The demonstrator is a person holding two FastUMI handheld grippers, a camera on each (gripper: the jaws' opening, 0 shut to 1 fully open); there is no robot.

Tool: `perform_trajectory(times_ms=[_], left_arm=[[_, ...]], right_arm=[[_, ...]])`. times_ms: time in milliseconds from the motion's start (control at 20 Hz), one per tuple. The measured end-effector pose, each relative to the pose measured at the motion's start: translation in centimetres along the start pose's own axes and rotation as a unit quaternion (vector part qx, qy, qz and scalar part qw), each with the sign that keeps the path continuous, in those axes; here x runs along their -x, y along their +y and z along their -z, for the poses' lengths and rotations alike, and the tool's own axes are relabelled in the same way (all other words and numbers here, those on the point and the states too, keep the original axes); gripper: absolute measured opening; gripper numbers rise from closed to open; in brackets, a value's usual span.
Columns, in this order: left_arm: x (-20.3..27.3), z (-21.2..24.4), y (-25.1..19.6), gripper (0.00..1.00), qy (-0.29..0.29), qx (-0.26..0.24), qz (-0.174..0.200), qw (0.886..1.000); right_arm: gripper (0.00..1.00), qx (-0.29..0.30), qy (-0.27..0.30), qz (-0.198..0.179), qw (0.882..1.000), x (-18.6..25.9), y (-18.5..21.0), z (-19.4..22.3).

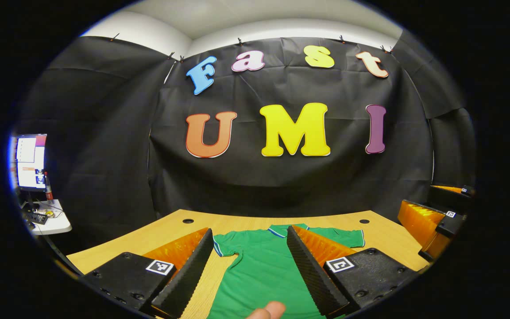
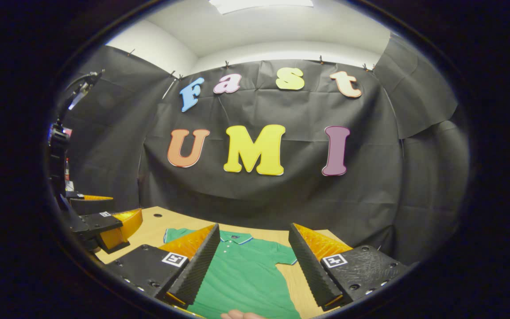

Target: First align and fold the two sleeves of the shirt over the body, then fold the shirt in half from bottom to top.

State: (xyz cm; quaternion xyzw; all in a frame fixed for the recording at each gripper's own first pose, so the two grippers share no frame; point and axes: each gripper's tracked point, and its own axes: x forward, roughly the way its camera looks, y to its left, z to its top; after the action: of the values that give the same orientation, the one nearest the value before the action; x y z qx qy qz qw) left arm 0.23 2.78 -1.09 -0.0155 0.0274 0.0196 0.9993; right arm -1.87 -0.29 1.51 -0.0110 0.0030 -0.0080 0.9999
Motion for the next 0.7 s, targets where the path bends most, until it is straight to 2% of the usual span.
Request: perform_trajectory(times_ms=[200, 700], left_arm=[[-0.1, 0.0, -1.0, 1.00, 0.005, 0.003, 0.013, 1.000], [0.7, -0.5, -1.9, 1.00, -0.011, -0.015, 0.026, 0.999]], right_arm=[[0.94, 0.007, -0.011, 0.012, 1.000, 1.0, -1.3, -0.3], [0.96, 0.000, 0.014, 0.016, 1.000, 0.6, -2.6, 1.2]])
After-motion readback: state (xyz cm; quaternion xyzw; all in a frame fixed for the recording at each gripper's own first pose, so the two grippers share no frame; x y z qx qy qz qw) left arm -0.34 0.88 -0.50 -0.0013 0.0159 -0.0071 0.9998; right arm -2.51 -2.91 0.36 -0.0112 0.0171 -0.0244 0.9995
